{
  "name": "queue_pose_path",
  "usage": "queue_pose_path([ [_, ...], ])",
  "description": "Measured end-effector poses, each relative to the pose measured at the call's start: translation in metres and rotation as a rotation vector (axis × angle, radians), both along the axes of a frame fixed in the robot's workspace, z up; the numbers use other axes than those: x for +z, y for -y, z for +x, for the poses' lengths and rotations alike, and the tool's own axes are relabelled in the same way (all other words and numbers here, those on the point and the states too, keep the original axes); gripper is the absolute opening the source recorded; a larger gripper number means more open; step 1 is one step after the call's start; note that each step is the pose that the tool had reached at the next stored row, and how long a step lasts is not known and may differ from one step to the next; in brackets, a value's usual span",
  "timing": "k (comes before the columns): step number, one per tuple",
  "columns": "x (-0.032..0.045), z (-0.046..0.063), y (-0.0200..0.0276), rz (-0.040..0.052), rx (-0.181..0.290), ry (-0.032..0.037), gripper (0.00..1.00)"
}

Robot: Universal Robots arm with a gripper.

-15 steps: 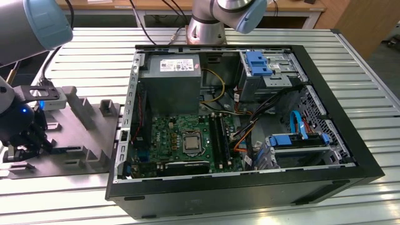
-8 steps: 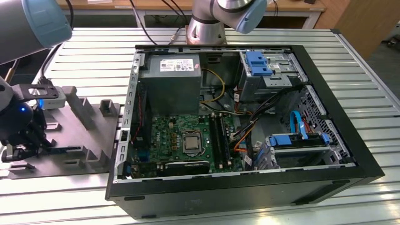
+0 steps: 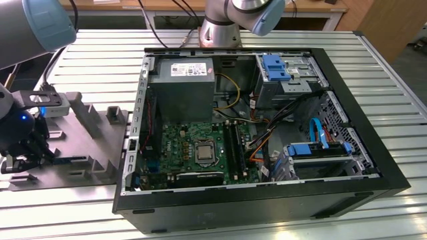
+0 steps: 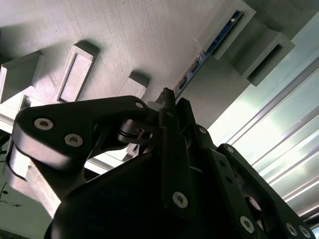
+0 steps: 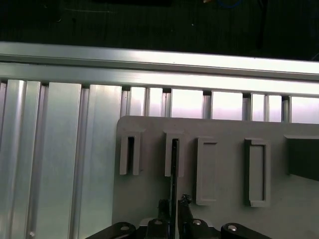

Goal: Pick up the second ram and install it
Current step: 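Pick up the second ram and move it above second insertion slot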

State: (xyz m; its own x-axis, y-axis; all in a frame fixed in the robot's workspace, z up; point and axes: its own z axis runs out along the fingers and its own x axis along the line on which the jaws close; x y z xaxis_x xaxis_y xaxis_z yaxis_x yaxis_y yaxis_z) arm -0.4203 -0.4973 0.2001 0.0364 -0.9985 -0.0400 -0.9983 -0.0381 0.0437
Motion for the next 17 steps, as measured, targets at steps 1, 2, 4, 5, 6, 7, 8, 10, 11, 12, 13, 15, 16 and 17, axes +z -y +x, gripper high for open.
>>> queue_pose_path([
  [1,0.0,0.0,0.0001,-0.0001,0.0,0.0,0.21],
  [2,0.0,0.0,0.0001,0.0,0.0,0.0,0.21],
  [4,0.0,0.0,0.0001,0.0,0.0,0.0,0.21],
  [5,0.0,0.0,0.0001,0.0,0.0,0.0,0.21],
  [6,0.0,0.0,0.0001,0.0,0.0,0.0,0.2],
  [7,0.0,0.0,0.0001,-0.0001,0.0,-0.0001,0.2],
  [8,0.0,0.0,0.0001,-0.0001,0.0,-0.0001,0.14],
  [10,0.0,0.0,0.0002,0.0,0.0,0.0,0.11],
  [11,0.0,0.0,0.0002,0.0,0.0,0.0,0.11],
  [12,0.0,0.0,0.0002,-0.0001,0.0,0.0,0.11],
  [13,0.0,0.0,0.0002,0.0,0.0,0.0,0.11],
  [15,-0.0001,0.0,0.0002,-0.0001,-0.022,-0.0001,0.11],
  [16,-0.0002,0.0,0.0002,-0.0002,-0.037,-0.0001,0.11],
  [17,-0.0002,0.0,0.0002,-0.0001,-0.051,-0.0001,0.11],
])
